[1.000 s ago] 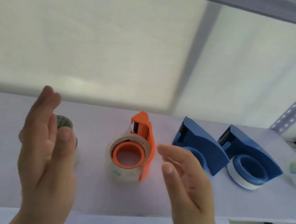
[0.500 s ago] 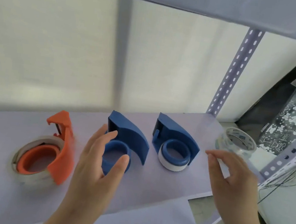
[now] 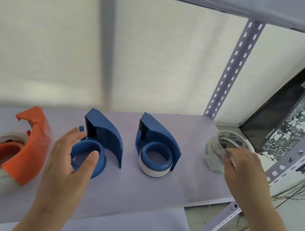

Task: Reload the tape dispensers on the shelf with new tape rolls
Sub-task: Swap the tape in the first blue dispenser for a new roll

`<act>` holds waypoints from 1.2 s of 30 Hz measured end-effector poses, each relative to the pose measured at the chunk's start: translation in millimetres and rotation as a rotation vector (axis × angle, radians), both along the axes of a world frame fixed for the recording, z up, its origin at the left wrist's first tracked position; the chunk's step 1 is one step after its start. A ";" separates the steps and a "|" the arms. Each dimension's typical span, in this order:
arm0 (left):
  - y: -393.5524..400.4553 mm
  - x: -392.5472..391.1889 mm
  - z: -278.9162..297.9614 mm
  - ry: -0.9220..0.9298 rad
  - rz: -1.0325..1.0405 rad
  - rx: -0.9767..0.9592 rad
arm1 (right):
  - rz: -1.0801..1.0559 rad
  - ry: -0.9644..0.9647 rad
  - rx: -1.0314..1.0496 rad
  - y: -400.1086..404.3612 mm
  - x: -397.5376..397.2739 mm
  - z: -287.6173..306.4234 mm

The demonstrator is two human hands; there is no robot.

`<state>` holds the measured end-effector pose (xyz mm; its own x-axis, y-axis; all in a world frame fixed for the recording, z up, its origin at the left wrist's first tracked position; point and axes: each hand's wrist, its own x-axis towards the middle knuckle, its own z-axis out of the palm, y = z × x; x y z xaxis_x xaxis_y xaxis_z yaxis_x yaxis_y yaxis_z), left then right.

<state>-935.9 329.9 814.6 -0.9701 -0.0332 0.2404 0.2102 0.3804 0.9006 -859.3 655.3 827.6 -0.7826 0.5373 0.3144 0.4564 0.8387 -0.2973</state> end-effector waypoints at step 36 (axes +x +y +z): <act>-62.7 9.0 -9.9 -0.437 -0.288 0.210 | 0.612 0.070 0.217 -258.5 -64.3 -12.0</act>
